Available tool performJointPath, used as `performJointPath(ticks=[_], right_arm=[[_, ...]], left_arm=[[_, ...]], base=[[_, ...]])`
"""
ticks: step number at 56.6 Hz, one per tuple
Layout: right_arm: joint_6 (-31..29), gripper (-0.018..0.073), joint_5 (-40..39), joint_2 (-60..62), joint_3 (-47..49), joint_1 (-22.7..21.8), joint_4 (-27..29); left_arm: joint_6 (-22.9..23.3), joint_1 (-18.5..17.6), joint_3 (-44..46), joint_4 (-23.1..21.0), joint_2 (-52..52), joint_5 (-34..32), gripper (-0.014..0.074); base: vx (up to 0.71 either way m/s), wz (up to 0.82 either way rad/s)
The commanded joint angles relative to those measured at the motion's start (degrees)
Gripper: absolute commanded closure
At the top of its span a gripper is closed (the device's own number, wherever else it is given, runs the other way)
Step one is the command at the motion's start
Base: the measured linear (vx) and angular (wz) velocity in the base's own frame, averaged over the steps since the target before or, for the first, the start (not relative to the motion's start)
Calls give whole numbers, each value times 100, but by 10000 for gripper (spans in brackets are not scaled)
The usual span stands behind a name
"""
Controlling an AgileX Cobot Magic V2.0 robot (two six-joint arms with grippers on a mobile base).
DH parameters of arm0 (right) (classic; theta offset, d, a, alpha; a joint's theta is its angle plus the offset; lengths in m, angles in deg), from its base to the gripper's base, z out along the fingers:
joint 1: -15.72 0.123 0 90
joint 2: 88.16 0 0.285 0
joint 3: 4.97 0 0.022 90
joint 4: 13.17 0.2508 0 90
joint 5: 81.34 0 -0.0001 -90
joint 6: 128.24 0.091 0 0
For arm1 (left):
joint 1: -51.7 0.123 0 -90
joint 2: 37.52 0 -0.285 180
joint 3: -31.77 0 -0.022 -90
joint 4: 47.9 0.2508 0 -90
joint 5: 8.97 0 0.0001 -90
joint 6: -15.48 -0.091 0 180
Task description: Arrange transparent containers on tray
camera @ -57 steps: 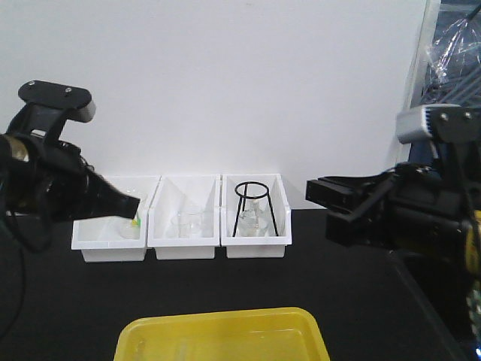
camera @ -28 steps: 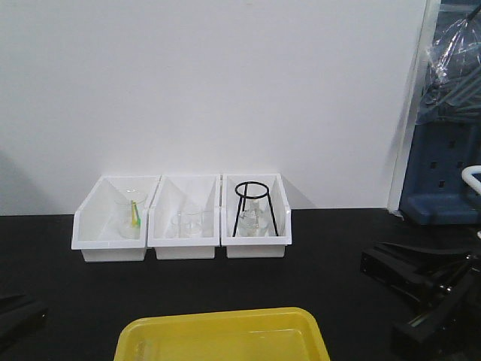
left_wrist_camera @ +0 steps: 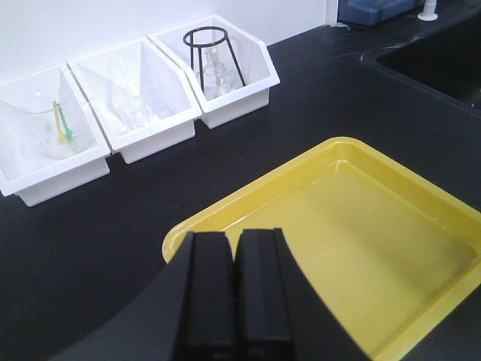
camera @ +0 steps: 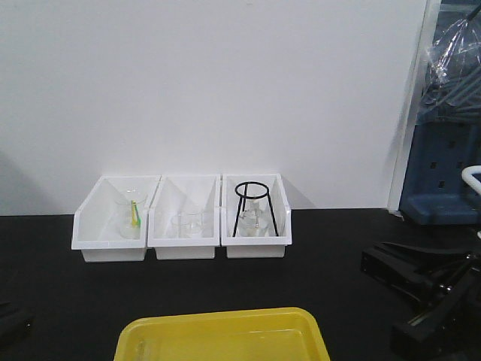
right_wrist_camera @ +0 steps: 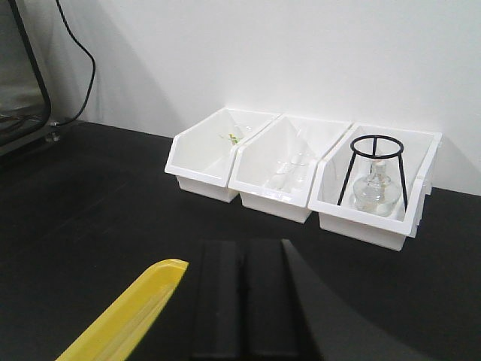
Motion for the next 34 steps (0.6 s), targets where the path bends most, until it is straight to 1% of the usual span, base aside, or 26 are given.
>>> performJointPath(ticks=[1,10,13,15,18,26,29,34], right_arm=[[-69,572,135,74,158,-32,-133],[-69,572,135,74,158,-32,-133],[-69,572,135,74,158,-32,-133],[-69,572,135,74,158,-32,-133],[-69,572,141,74,158,-32,-133],[-69,572,135,74,158,-32,-133],[-69,572,135,74,158,-32,-133],[-69,572,135,74,158,-32,-133]], left_arm=[[11,-24,167,-22,-29,-433,603],[6,-18,167,-2,-58,-432,603],[-15,44,167,266,-139,-432,603],[-9,162,124,460,-270,-397,603],[6,352,-31,598,-486,-388,603],[6,1025,-1006,965,-1398,-408,603],[12,1205,-1417,1026,-1767,-447,603],[99,1475,-2262,997,-2593,-589,603]], base=[[0,0],[0,0],[0,0],[0,0],[0,0],[0,0],[0,0],[0,0]])
